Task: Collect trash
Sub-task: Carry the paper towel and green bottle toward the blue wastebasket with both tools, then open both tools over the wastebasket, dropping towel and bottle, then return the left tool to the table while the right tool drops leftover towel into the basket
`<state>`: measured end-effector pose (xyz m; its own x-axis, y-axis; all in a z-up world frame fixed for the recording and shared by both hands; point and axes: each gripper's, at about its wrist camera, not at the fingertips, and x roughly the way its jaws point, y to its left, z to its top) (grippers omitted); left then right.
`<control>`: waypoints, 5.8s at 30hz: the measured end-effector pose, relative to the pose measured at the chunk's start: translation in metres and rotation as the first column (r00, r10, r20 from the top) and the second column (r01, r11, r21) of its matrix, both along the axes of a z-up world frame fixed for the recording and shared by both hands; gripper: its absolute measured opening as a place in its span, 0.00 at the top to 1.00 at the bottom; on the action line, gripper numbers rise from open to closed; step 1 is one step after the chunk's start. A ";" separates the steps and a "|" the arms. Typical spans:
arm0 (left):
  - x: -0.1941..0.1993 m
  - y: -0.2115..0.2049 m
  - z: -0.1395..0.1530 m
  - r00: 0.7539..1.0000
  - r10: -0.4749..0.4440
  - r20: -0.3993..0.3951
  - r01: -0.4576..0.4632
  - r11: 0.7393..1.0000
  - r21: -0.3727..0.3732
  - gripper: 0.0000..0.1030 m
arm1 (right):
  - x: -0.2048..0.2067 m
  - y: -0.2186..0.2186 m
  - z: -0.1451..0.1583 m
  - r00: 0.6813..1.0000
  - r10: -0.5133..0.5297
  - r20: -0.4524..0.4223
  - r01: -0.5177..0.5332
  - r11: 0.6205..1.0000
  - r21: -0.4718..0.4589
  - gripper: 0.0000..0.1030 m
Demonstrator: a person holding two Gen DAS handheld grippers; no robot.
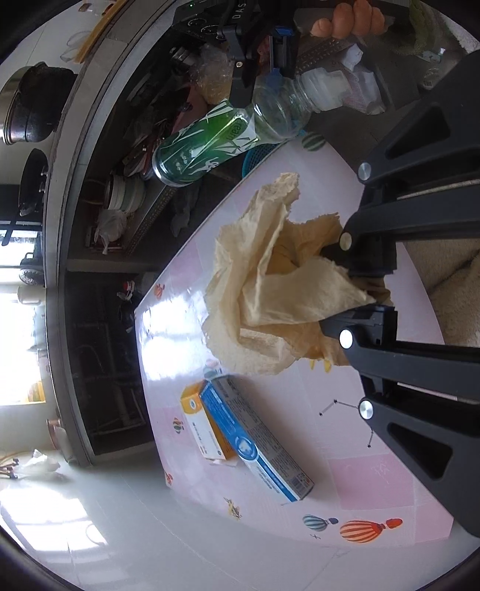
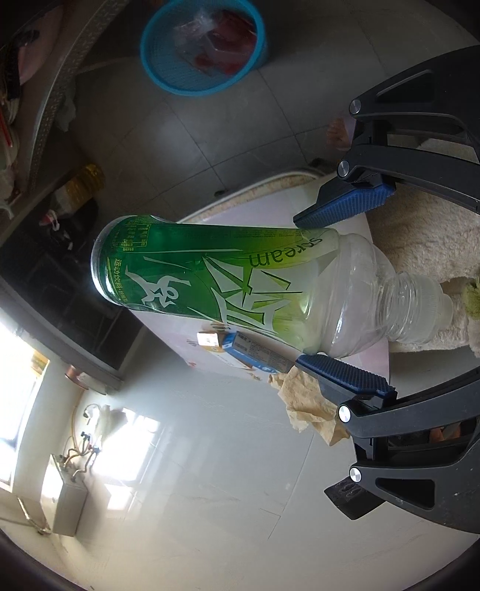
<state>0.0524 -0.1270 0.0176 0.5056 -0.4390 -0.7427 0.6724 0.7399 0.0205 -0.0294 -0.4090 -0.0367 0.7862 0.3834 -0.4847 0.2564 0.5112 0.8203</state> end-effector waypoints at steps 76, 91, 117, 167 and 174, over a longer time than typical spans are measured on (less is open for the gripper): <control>-0.026 -0.314 -0.040 0.882 -0.460 -0.102 0.470 0.872 0.136 0.90 | -0.121 -0.143 -0.040 0.931 -0.346 -0.121 0.360 0.923 0.132 0.36; 0.002 -0.360 -0.112 0.824 -0.411 -0.390 0.505 0.845 0.177 0.90 | -0.121 -0.155 -0.102 0.877 -0.366 -0.312 0.416 0.903 0.107 0.36; 0.042 -0.366 -0.111 0.836 -0.367 -0.408 0.413 0.910 0.028 0.40 | -0.077 -0.137 -0.145 0.812 -0.413 -0.413 0.410 0.906 -0.100 0.27; 0.133 0.047 -0.005 0.969 0.180 -0.170 -0.198 0.975 -0.097 0.40 | 0.276 -0.109 -0.269 0.528 0.174 -0.831 -0.775 0.500 -0.387 0.99; 0.127 0.049 -0.001 0.971 0.177 -0.158 -0.196 0.973 -0.117 0.40 | 0.206 -0.120 -0.188 0.798 0.031 -0.602 -0.487 0.621 -0.614 0.99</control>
<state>0.1798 -0.0784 0.0162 0.4786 -0.4453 -0.7567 0.5106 0.8423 -0.1728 0.1771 -0.5287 -0.2251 0.2685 -0.1168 -0.9562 0.2464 0.9679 -0.0491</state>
